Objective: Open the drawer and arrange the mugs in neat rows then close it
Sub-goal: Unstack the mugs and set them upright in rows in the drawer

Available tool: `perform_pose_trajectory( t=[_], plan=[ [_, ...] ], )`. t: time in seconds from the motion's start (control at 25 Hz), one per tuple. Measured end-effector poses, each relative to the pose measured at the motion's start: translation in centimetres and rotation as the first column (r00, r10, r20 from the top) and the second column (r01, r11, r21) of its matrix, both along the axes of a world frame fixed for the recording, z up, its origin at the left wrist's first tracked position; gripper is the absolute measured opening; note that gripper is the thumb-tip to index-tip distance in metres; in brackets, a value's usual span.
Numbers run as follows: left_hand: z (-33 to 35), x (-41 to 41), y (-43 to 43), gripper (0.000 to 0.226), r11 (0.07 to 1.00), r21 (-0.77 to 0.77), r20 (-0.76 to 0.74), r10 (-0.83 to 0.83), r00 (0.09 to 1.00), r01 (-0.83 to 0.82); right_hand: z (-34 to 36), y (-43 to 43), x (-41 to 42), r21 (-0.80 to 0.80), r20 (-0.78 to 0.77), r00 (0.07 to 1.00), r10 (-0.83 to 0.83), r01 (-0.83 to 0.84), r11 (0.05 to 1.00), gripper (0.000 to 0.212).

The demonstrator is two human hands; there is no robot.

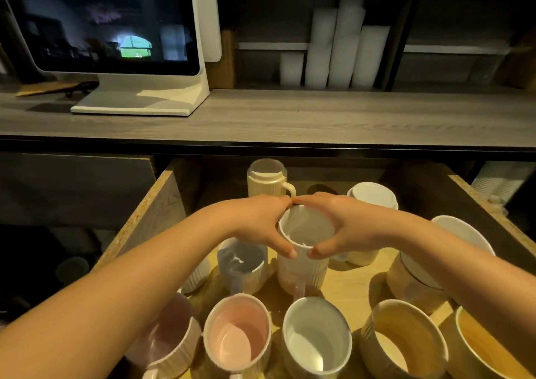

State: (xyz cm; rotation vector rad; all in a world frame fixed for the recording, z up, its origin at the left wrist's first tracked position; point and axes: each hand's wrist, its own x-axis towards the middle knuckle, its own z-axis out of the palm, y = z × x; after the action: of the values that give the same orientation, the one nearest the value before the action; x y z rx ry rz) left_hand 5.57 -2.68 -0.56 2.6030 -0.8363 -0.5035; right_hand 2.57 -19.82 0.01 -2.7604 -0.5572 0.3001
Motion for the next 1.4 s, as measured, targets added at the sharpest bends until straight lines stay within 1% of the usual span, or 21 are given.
perform_pose_trajectory(
  t=[0.12, 0.24, 0.36, 0.48, 0.6, 0.64, 0.72, 0.8, 0.88, 1.0, 1.08, 1.16, 1.24, 1.28, 1.36, 1.4],
  plan=[
    [-1.3, -0.2, 0.9, 0.073, 0.988, -0.153, -0.06, 0.011, 0.998, -0.02, -0.4, 0.1, 0.1, 0.015, 0.064, 0.997, -0.03, 0.029, 0.999, 0.085],
    [-2.3, -0.3, 1.2, 0.076, 0.974, -0.226, -0.06, 0.02, 0.998, -0.033, -0.5, -0.2, -0.1, 0.049, 0.126, 0.99, -0.067, 0.061, 0.997, 0.078],
    [-2.5, -0.5, 0.9, 0.083, 0.95, -0.311, -0.008, 0.033, 0.999, -0.034, 0.1, -1.0, -0.4, 0.228, 0.14, 0.978, -0.154, 0.119, 0.966, 0.061],
    [-2.0, -1.1, 0.4, 0.084, 0.912, -0.41, 0.038, 0.027, 0.999, -0.009, 1.0, -2.0, -0.7, 0.408, 0.041, 0.963, -0.266, 0.227, 0.884, 0.052],
    [-1.3, -1.6, -0.1, 0.082, 0.872, -0.49, 0.061, 0.015, 0.998, 0.017, 1.3, -2.4, -1.1, 0.523, -0.086, 0.952, -0.295, 0.296, 0.8, 0.049],
    [-1.1, -1.6, -0.2, 0.08, 0.858, -0.513, 0.065, 0.018, 0.998, 0.017, 1.4, -2.5, -1.2, 0.535, -0.123, 0.948, -0.293, 0.312, 0.785, 0.05],
    [-0.7, -1.5, -0.4, 0.079, 0.843, -0.537, 0.057, 0.015, 0.998, 0.018, 2.0, -3.4, -1.6, 0.526, -0.197, 0.951, -0.239, 0.308, 0.793, 0.061],
    [-0.4, -1.3, -0.7, 0.082, 0.836, -0.547, 0.014, -0.031, 0.999, 0.033, 2.9, -4.8, -2.1, 0.495, -0.256, 0.961, -0.107, 0.225, 0.839, 0.07],
    [0.1, -1.2, -1.4, 0.082, 0.833, -0.552, -0.052, -0.089, 0.995, 0.046, 3.8, -6.2, -2.7, 0.448, -0.254, 0.967, -0.013, 0.13, 0.884, 0.076],
    [0.9, -0.7, -2.9, 0.078, 0.861, -0.498, -0.092, -0.167, 0.982, 0.1, 4.3, -7.5, -3.0, 0.425, -0.187, 0.982, -0.012, 0.092, 0.901, 0.078],
    [1.1, -0.5, -4.0, 0.075, 0.876, -0.466, -0.107, -0.199, 0.974, 0.127, 4.5, -8.0, -3.0, 0.403, -0.134, 0.991, -0.017, 0.07, 0.913, 0.071],
    [1.0, -0.3, -5.0, 0.075, 0.892, -0.432, -0.143, -0.213, 0.967, 0.132, 4.7, -8.5, -3.2, 0.337, -0.072, 0.996, -0.048, 0.07, 0.939, 0.064],
    [0.5, -0.1, -6.0, 0.078, 0.931, -0.326, -0.139, -0.217, 0.966, 0.162, 4.6, -9.0, -3.5, 0.237, -0.022, 0.995, -0.093, 0.096, 0.967, 0.06],
    [0.2, 0.1, -6.5, 0.077, 0.952, -0.245, -0.107, -0.214, 0.971, 0.183, 4.3, -9.1, -3.6, 0.182, -0.004, 0.993, -0.114, 0.113, 0.977, 0.059],
    [-0.3, 0.3, -7.3, 0.074, 0.976, -0.073, 0.0, -0.205, 0.979, 0.204, 3.6, -9.2, -3.7, 0.085, 0.027, 0.99, -0.14, 0.137, 0.987, 0.064],
    [-0.4, 0.3, -7.5, 0.073, 0.979, -0.014, 0.054, -0.204, 0.978, 0.205, 3.2, -9.1, -3.7, 0.046, 0.051, 0.989, -0.14, 0.138, 0.989, 0.066]
  ],
)
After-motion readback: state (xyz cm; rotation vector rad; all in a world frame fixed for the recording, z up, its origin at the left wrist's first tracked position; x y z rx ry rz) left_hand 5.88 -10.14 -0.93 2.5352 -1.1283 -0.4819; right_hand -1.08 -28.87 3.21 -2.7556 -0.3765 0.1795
